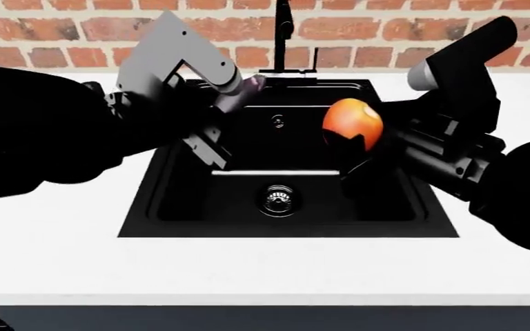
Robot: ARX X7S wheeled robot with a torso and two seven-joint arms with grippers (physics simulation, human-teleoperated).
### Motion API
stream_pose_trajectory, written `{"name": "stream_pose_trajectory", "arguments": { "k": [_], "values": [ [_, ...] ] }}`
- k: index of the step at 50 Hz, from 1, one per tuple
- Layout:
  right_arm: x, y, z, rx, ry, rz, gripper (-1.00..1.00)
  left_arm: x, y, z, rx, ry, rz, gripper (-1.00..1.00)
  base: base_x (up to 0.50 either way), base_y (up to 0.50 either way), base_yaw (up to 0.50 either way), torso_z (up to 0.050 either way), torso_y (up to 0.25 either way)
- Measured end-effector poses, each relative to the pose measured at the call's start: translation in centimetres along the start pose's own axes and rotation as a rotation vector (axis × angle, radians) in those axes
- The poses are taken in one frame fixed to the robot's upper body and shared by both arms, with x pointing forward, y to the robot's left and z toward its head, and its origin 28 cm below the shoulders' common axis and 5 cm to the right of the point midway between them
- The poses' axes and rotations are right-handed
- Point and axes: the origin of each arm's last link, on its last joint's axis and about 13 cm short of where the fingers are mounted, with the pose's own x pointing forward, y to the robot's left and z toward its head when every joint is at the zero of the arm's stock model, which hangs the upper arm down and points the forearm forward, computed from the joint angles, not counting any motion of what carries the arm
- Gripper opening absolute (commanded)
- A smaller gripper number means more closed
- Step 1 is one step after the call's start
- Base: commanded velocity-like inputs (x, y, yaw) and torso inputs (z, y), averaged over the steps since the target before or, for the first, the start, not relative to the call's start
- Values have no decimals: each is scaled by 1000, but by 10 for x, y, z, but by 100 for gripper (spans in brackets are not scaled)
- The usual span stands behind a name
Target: Pick up the fruits and vegetables and place them in the sink. Turn on the sink faucet to wash them. Then turn the sink off and put them in the tray.
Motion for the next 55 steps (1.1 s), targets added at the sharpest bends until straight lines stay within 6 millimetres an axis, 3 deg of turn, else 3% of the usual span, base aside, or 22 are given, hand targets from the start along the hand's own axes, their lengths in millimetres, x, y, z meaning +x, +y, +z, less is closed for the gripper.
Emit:
{"name": "stream_pose_trajectory", "arguments": {
  "k": [30, 55],
  "values": [
    [23, -4, 9, -9, -25, 74, -100, -12, 11, -14, -20, 49, 78, -100, 0, -33, 0, 0, 0],
    [34, -12, 6, 4, -27, 89, -100, -17, 14, -18, -18, 70, 121, -100, 500, -24, 0, 0, 2]
  ]
}}
